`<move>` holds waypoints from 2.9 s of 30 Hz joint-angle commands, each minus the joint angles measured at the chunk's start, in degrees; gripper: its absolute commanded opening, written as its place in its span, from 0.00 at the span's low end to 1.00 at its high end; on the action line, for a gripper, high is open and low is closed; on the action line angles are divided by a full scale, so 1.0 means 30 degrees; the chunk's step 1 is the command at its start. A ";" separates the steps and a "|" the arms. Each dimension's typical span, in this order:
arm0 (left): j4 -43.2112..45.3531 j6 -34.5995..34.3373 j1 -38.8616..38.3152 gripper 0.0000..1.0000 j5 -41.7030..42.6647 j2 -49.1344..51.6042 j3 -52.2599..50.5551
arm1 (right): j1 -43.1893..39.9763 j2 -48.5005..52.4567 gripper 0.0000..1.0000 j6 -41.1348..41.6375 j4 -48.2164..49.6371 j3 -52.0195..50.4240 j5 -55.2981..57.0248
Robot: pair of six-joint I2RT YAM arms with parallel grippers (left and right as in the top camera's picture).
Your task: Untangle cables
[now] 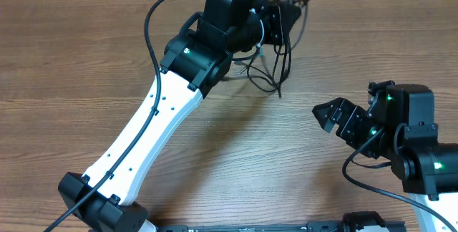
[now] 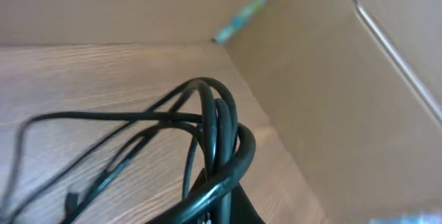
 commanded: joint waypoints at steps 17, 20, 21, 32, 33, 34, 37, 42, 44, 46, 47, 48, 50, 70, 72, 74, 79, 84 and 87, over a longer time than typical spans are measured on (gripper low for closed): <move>-0.4408 1.4382 -0.0044 0.04 0.5501 -0.0306 0.0328 | 0.0000 -0.0080 0.90 -0.3468 0.3293 0.0066 0.0109; -0.4707 1.6189 -0.0058 0.04 0.7919 -0.0306 0.0328 | 0.0000 -0.0080 0.78 -0.4430 0.3665 0.0066 -0.0517; -0.4867 1.6684 -0.0058 0.04 0.8408 -0.0306 0.0328 | 0.0000 -0.0080 0.77 -0.4663 0.3781 0.0066 -0.0736; -0.6594 1.8688 -0.0044 0.04 0.9508 -0.0306 0.0328 | 0.0000 -0.0160 0.76 -0.7417 0.5457 0.0066 -0.1537; -0.6674 1.8841 -0.0036 0.04 0.9398 -0.0306 0.0328 | 0.0000 -0.0204 0.76 -0.7825 0.5544 0.0066 -0.1537; -0.6754 1.9023 -0.0044 0.04 0.9202 -0.0306 0.0328 | 0.0000 -0.0219 0.76 -0.8138 0.5632 0.0066 -0.1537; -0.6776 1.9023 -0.0044 0.04 0.8451 -0.0306 0.0328 | 0.0000 -0.0393 0.76 -0.8786 0.5945 0.0066 -0.1530; -0.7082 1.9030 -0.0102 0.04 0.8473 -0.0306 0.0328 | 0.0000 -0.0736 0.76 -1.0557 0.6776 0.0066 -0.1530; -0.7402 1.9052 -0.0109 0.04 0.8466 -0.0306 0.0328 | 0.0000 -0.0838 0.76 -1.1504 0.7198 0.0066 -0.1523; -0.7650 1.9103 -0.0109 0.04 0.8466 -0.0306 0.0328 | 0.0000 -0.0852 0.76 -1.2240 0.7599 0.0066 -0.1537; -0.7737 1.9096 -0.0109 0.04 0.8473 -0.0306 0.0328 | 0.0000 -0.0852 0.76 -1.2604 0.7817 0.0066 -0.1537; -0.7825 1.9096 -0.0109 0.04 0.8473 -0.0306 0.0328 | 0.0000 -0.0852 0.76 -1.2939 0.7963 0.0066 -0.1537; -0.7927 1.9096 -0.0124 0.04 0.8692 -0.0306 0.0328 | 0.0000 -0.0852 0.74 -1.3741 0.8160 0.0066 -0.1588; -0.9741 2.4225 -0.0750 0.04 0.7694 -0.0306 0.0328 | 0.0000 -0.0852 0.04 -1.8309 0.7898 0.0066 -0.6273; -0.9734 2.4217 -0.0758 0.04 0.7599 -0.0306 0.0328 | 0.0000 -0.0852 0.04 -1.8294 0.7876 0.0066 -0.6798; -0.9734 2.4210 -0.0758 0.04 0.7599 -0.0306 0.0328 | 0.0000 -0.0852 0.04 -1.8127 0.7839 0.0066 -0.7038; -0.9530 2.3285 -0.0758 0.40 0.7584 -0.0306 0.0328 | -0.0007 -0.0852 0.04 -1.7238 0.7512 0.0066 -0.6681; -0.9231 2.1478 -0.0750 0.90 0.7271 -0.0306 0.0328 | -0.0007 -0.0852 0.04 -1.5140 0.7439 0.0066 -0.4007; -0.9238 2.0196 -0.0758 1.00 0.6470 -0.0306 0.0328 | -0.0007 -0.0852 0.04 -1.3945 0.7446 0.0066 -0.2412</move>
